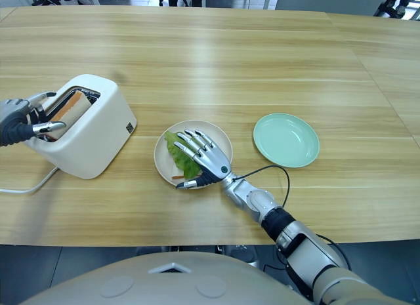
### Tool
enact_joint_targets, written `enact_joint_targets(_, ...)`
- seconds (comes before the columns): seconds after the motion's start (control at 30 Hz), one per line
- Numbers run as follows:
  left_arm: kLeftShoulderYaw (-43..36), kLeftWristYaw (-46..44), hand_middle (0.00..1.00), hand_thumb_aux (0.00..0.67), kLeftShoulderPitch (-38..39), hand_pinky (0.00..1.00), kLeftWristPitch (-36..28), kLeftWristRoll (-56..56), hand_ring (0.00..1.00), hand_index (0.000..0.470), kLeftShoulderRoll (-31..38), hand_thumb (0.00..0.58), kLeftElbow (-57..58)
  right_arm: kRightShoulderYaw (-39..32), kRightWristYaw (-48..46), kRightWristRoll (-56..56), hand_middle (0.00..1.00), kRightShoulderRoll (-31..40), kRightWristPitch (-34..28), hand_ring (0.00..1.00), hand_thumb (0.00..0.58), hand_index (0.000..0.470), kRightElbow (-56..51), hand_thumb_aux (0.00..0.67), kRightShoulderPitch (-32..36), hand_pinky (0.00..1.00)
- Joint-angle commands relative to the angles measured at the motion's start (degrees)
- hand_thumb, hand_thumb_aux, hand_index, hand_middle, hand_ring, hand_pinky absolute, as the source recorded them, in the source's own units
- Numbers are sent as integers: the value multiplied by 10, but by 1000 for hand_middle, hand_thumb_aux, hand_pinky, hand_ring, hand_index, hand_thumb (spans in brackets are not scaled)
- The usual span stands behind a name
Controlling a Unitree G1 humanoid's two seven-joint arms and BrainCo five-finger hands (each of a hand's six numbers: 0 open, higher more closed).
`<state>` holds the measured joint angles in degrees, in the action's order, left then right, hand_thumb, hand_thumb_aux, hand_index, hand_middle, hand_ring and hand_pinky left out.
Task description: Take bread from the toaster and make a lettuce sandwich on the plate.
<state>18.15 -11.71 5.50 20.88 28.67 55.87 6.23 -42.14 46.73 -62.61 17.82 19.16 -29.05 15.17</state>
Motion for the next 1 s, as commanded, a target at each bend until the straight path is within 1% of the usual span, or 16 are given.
enact_joint_targets(0.03, -27, -15, 569, 336, 4, 569, 4, 5, 569, 231, 3, 436, -6, 7, 0, 7, 0, 2, 3, 0, 0, 0, -8, 0, 4, 0)
enact_joint_targets(0.07, -28, -15, 569, 355, 3, 569, 5, 5, 569, 244, 4, 452, -6, 7, 0, 8, 0, 2, 3, 0, 0, 0, -8, 0, 5, 0)
enact_joint_targets(0.1, -30, -16, 569, 407, 2, 569, 6, 5, 569, 280, 5, 491, -6, 7, 0, 9, 0, 2, 3, 0, 0, 0, -8, 0, 4, 0)
enact_joint_targets(0.17, -33, -17, 569, 415, 0, 569, 9, 4, 569, 285, 7, 496, -6, 8, 1, 11, 0, 1, 3, 0, 0, 0, -9, 0, 4, 0)
enact_joint_targets(0.2, -34, -17, 576, 520, 0, 576, 11, 4, 576, 357, 8, 551, -5, 8, 1, 11, 0, 1, 3, 0, 0, 0, -10, 0, 5, 0)
enact_joint_targets(0.23, -35, -17, 580, 570, -1, 580, 11, 3, 580, 391, 8, 567, -5, 8, 2, 12, 0, 0, 3, 0, 0, 0, -11, 0, 5, 0)
enact_joint_targets(0.27, -35, -16, 580, 570, -2, 580, 12, 2, 580, 391, 8, 567, -5, 8, 2, 12, 0, -1, 3, 0, 0, 0, -12, 0, 6, 0)
enact_joint_targets(0.3, -35, -16, 588, 670, -3, 588, 13, 1, 588, 460, 9, 580, -4, 8, 3, 13, 0, -1, 3, 0, 0, 0, -13, 0, 6, 0)
enact_joint_targets(0.5, -35, -13, 580, 670, -8, 580, 29, -9, 580, 460, 8, 580, -2, 8, 8, 15, 0, -4, 4, 0, 0, 0, -22, 0, 9, 0)
enact_joint_targets(0.6, -33, -19, 553, 670, -9, 553, 47, -31, 553, 460, 3, 580, -8, 9, 10, 15, 0, -5, 3, 0, 0, 0, -25, 0, 9, 0)
enact_joint_targets(0.63, -31, -18, 525, 670, -10, 525, 50, -37, 525, 460, 2, 580, -8, 9, 11, 15, 0, -6, 3, 0, 0, 0, -25, 0, 10, 0)
enact_joint_targets(0.67, -30, -17, 0, 670, -11, 0, 51, -39, 0, 460, 2, 580, -6, 9, 11, 15, 0, -6, 3, 0, 0, 0, -26, 0, 10, 0)
enact_joint_targets(0.83, -23, -5, 0, 670, -23, 0, 59, -46, 0, 460, 0, 580, 10, 9, 13, 16, 0, -7, 4, 0, 0, 0, -30, 0, 11, 0)
enact_joint_targets(1.0, -10, -8, 0, 670, -28, 0, 70, -79, 0, 460, -7, 580, 0, 11, 15, 19, 0, -7, 6, 0, 0, 0, -32, 0, 13, 0)
